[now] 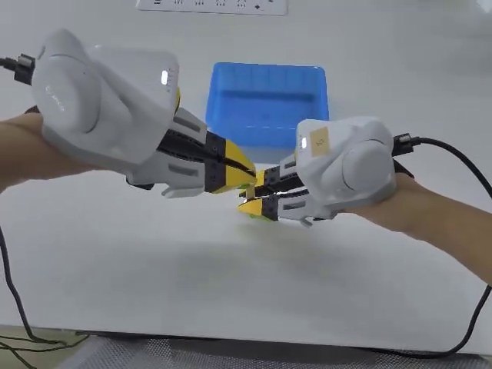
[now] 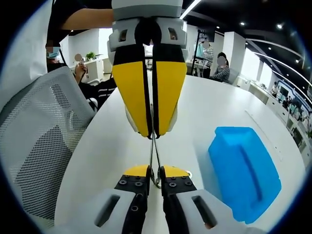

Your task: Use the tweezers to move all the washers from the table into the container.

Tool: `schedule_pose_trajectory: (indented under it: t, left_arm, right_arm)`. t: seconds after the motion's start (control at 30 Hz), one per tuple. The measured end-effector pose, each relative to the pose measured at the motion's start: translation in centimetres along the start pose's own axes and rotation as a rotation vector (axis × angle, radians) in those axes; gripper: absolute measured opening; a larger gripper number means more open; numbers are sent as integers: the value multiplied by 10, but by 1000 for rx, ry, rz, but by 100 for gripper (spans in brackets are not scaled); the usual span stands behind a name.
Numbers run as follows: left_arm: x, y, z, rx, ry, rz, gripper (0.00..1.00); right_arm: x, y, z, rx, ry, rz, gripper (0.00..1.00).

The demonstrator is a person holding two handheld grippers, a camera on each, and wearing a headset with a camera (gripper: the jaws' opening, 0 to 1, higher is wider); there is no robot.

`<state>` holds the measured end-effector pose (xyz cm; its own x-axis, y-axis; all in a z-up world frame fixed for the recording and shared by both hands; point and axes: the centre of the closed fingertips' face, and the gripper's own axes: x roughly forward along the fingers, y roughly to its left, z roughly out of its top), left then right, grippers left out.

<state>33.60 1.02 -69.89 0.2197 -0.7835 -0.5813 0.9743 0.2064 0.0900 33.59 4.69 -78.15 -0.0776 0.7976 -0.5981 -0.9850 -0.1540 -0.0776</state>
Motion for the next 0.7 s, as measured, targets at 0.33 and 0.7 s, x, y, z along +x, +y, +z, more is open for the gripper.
schedule_pose_trajectory:
  t: [0.33,0.7]
  left_arm:
    - [-3,1,-1,-88,-16,13,5]
    - [-11,2,-7,-119,2,24,21]
  right_arm:
    - [1,1,2,18,-20,2,8]
    - [-3,-2,5,36,-18,-15,8]
